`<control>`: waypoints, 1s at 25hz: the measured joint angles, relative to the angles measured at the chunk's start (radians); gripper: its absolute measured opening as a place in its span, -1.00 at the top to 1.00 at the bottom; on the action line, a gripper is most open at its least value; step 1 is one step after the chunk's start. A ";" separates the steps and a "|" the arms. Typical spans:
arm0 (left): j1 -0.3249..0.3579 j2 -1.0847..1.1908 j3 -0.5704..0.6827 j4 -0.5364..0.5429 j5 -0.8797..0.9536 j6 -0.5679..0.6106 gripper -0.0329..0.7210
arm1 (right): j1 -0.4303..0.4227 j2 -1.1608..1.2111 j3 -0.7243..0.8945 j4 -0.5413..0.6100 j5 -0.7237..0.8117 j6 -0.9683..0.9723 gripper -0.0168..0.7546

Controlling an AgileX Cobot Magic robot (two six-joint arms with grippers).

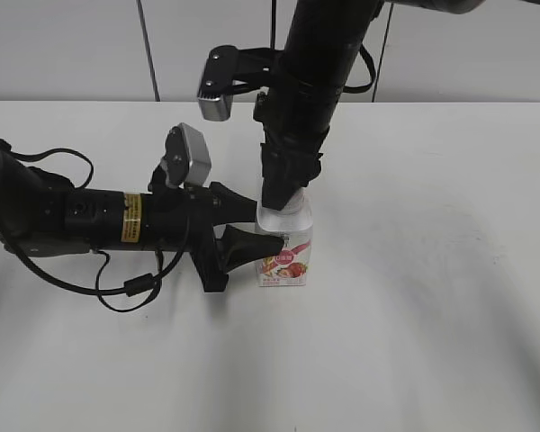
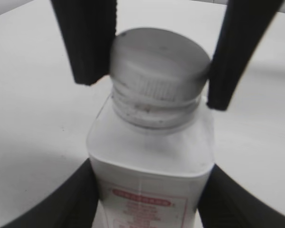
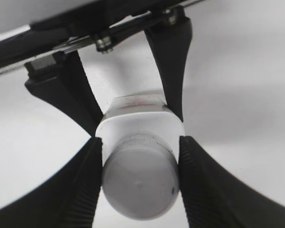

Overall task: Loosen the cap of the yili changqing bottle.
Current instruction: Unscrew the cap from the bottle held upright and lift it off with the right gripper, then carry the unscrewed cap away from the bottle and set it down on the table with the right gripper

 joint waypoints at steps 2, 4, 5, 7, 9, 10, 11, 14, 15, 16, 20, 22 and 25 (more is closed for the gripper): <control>0.000 0.000 0.000 -0.001 0.000 -0.003 -0.11 | 0.001 0.000 -0.001 0.000 0.002 -0.070 -0.05; 0.000 0.000 0.000 -0.003 0.001 -0.004 -0.11 | 0.001 0.000 -0.002 0.000 0.002 -0.120 -0.05; 0.000 0.000 0.000 -0.003 0.001 -0.004 -0.11 | 0.001 0.000 -0.002 0.000 0.003 -0.137 -0.05; 0.000 0.000 0.000 -0.004 0.001 -0.004 -0.11 | 0.001 0.000 -0.004 0.000 0.004 -0.164 -0.05; 0.000 0.000 0.000 -0.004 0.002 -0.004 -0.11 | 0.001 -0.005 -0.004 0.000 0.005 -0.172 -0.05; 0.000 0.000 0.000 -0.004 0.002 -0.004 -0.11 | 0.001 -0.009 -0.004 0.000 0.005 -0.173 -0.05; 0.000 0.000 0.000 -0.004 0.002 -0.003 -0.11 | 0.001 -0.016 -0.005 0.004 0.001 -0.172 -0.05; -0.001 0.000 0.000 -0.003 0.003 -0.002 -0.11 | 0.001 -0.049 -0.005 0.013 -0.006 -0.156 -0.05; -0.001 0.000 0.000 -0.003 0.003 -0.002 -0.11 | 0.001 -0.062 -0.005 0.014 -0.006 -0.148 -0.05; -0.001 0.000 0.000 -0.003 0.003 -0.002 -0.11 | 0.001 -0.073 -0.005 0.014 -0.006 -0.138 -0.05; -0.001 0.000 0.000 -0.003 0.003 -0.001 -0.11 | 0.003 -0.102 -0.005 -0.029 -0.006 -0.022 -0.05; -0.001 0.000 0.000 -0.003 0.003 -0.001 -0.11 | 0.000 -0.110 -0.005 -0.090 -0.006 0.074 -0.05; -0.001 0.000 0.000 -0.002 0.003 0.000 -0.11 | -0.021 -0.110 -0.005 -0.143 -0.006 0.244 -0.05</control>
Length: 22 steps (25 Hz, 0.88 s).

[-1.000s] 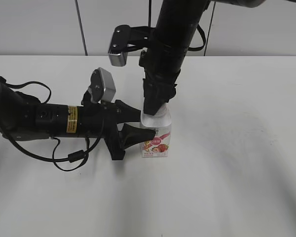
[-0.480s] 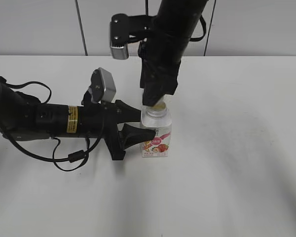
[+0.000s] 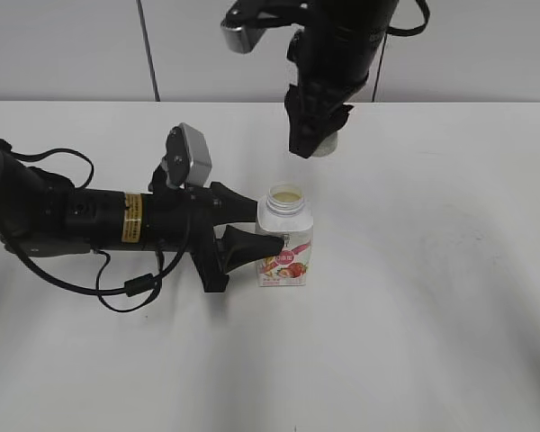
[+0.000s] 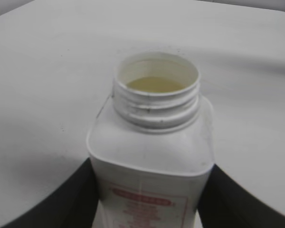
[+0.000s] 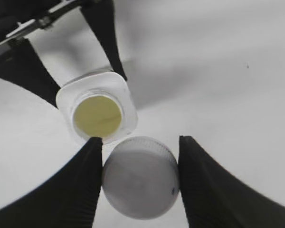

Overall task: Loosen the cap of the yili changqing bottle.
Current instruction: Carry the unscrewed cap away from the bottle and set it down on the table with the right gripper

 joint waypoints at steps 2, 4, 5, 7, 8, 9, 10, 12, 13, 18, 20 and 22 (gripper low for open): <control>0.000 0.000 0.000 0.000 0.000 0.000 -0.11 | -0.022 0.000 0.000 -0.008 0.000 0.113 -0.05; 0.000 0.000 0.000 0.000 0.000 0.000 -0.11 | -0.054 0.000 0.000 -0.009 0.000 0.204 -0.05; 0.000 0.000 0.000 0.000 0.000 0.000 -0.11 | -0.069 0.000 0.000 -0.010 0.000 0.260 -0.05; 0.000 0.000 0.000 0.000 0.000 0.000 -0.11 | -0.108 0.000 0.000 -0.010 0.000 0.331 -0.05; 0.000 0.000 0.000 0.000 0.000 0.000 -0.11 | -0.131 0.000 0.001 -0.010 0.000 0.367 -0.05; 0.000 0.000 0.000 0.000 0.000 0.000 -0.11 | -0.155 0.000 0.005 -0.010 0.000 0.414 -0.05; 0.000 0.000 0.000 0.000 0.000 0.000 -0.11 | -0.176 0.000 0.011 -0.010 0.000 0.453 -0.05; 0.000 0.000 0.000 0.000 0.000 0.000 -0.11 | -0.225 -0.002 0.042 -0.007 -0.002 0.510 -0.05; 0.000 0.000 0.000 0.000 0.000 0.000 -0.11 | -0.247 -0.005 0.062 -0.007 -0.003 0.525 -0.05; 0.000 0.000 0.000 -0.001 0.000 0.000 -0.11 | -0.323 -0.041 0.247 -0.008 -0.034 0.564 -0.05; 0.000 0.000 0.000 -0.001 0.000 0.000 -0.11 | -0.334 -0.063 0.342 -0.008 -0.117 0.584 -0.05; 0.000 0.000 0.000 -0.001 0.000 0.000 -0.11 | -0.336 -0.074 0.418 -0.004 -0.212 0.605 -0.05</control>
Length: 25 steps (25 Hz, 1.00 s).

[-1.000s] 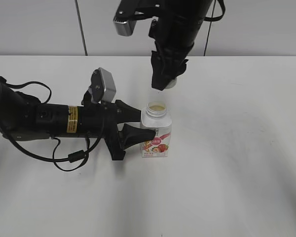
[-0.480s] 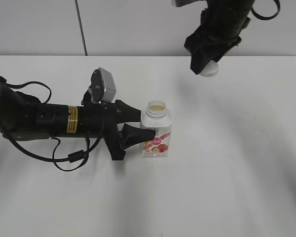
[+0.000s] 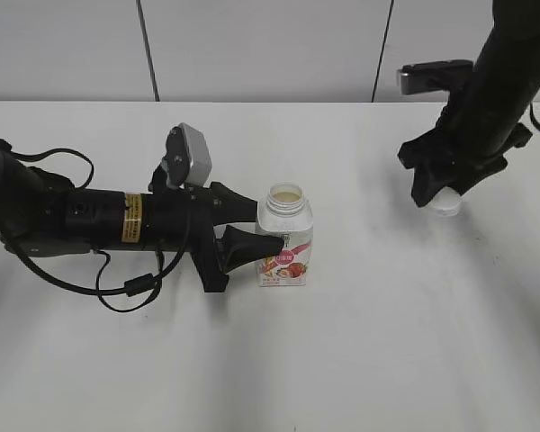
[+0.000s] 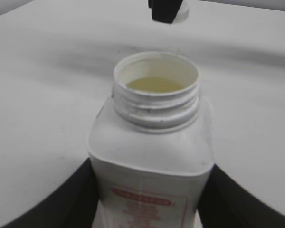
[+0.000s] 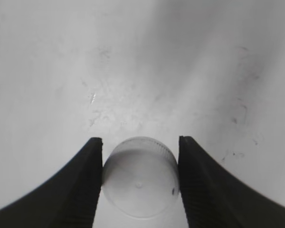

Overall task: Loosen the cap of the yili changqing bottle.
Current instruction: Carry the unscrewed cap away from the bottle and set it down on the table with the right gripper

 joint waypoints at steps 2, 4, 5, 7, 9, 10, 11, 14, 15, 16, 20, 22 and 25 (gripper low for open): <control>0.000 0.000 0.000 0.000 0.000 0.000 -0.11 | 0.000 0.000 0.066 0.014 -0.111 0.018 -0.05; 0.000 0.000 0.000 0.000 -0.001 0.000 -0.11 | -0.001 0.000 0.136 0.030 -0.232 0.036 -0.05; 0.000 0.000 0.000 0.000 -0.001 0.000 -0.11 | -0.001 0.001 0.168 0.034 -0.314 0.047 -0.05; 0.000 0.000 0.000 0.000 -0.001 0.000 -0.11 | -0.001 0.001 0.220 0.036 -0.424 0.064 -0.05; 0.000 0.000 0.000 0.000 -0.001 0.000 -0.11 | -0.001 0.001 0.245 0.035 -0.488 0.070 -0.05; 0.000 0.000 0.000 0.000 -0.001 0.000 -0.11 | -0.001 0.001 0.251 0.035 -0.506 0.071 -0.05; 0.000 0.000 0.000 0.000 -0.001 0.000 -0.11 | -0.001 0.002 0.254 0.035 -0.522 0.074 -0.05; 0.000 0.000 0.000 0.000 -0.001 0.000 -0.11 | -0.001 0.016 0.255 0.035 -0.556 0.074 -0.05; 0.000 0.000 0.000 0.000 -0.001 0.000 -0.11 | -0.001 0.023 0.255 0.035 -0.560 0.074 -0.05; 0.000 0.000 0.000 0.000 -0.001 0.000 -0.11 | -0.001 0.030 0.255 0.035 -0.562 0.074 -0.05; 0.000 0.000 0.000 0.000 -0.001 0.000 -0.11 | -0.001 0.039 0.258 0.035 -0.564 0.074 -0.05; 0.000 0.000 0.000 0.000 -0.001 0.000 -0.11 | -0.001 0.039 0.258 0.035 -0.564 0.074 -0.10; 0.000 0.000 0.000 0.000 -0.001 0.000 -0.11 | -0.001 0.039 0.258 0.035 -0.565 0.074 -0.30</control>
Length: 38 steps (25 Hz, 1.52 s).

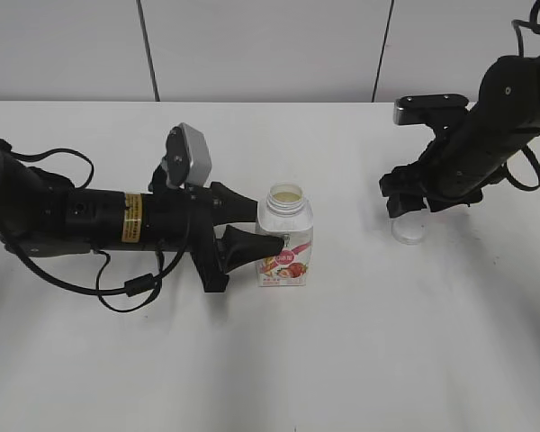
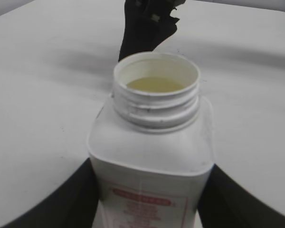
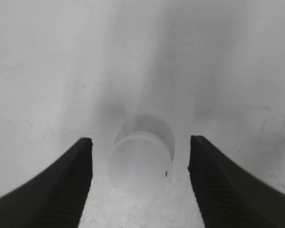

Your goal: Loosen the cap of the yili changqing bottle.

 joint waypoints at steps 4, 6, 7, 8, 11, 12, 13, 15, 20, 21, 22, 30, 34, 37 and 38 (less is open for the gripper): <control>0.000 0.000 0.000 0.000 0.000 0.000 -0.11 | 0.000 0.000 0.000 0.000 0.001 0.000 -0.58; 0.000 0.000 0.000 0.000 0.000 0.000 -0.11 | 0.000 0.000 0.000 0.000 0.005 0.000 -0.61; 0.000 0.000 0.000 0.000 0.000 0.000 -0.11 | 0.000 0.000 0.000 0.000 0.011 0.000 -0.62; 0.000 0.000 0.000 0.001 0.000 0.000 -0.11 | 0.000 0.000 0.000 0.000 0.020 0.000 -0.61; 0.005 0.000 0.000 0.007 0.000 0.000 -0.29 | 0.000 -0.004 0.000 0.000 0.040 0.000 -0.61; 0.007 0.000 0.000 0.010 0.000 0.000 -0.42 | 0.000 -0.012 0.001 0.000 0.047 0.000 -0.60; 0.009 0.000 0.000 0.010 0.000 0.000 -0.53 | 0.000 -0.021 0.001 0.000 0.053 0.000 -0.60; 0.014 0.000 0.000 0.010 0.000 0.000 -0.65 | 0.000 -0.048 0.001 0.000 0.068 0.000 -0.59; 0.032 0.000 0.000 0.065 -0.005 -0.003 -0.70 | 0.001 -0.100 0.001 0.000 0.118 0.000 -0.59; 0.038 0.000 0.000 0.087 -0.005 -0.011 -0.69 | 0.001 -0.107 0.001 0.000 0.132 0.000 -0.59; 0.046 -0.001 0.000 0.111 -0.005 -0.019 -0.68 | 0.001 -0.116 0.001 0.000 0.140 0.000 -0.59; 0.128 -0.116 0.000 0.317 0.054 -0.161 -0.66 | 0.001 -0.220 0.001 -0.001 0.164 0.000 -0.59; 0.169 -0.180 0.000 0.400 0.095 -0.220 -0.66 | 0.001 -0.265 0.001 -0.001 0.166 -0.004 -0.59; 0.189 -0.241 0.000 0.441 0.148 -0.262 -0.65 | 0.001 -0.301 0.001 -0.001 0.165 -0.043 -0.59; 0.193 -0.262 0.000 0.445 0.175 -0.268 -0.65 | 0.001 -0.311 0.001 -0.001 0.165 -0.057 -0.59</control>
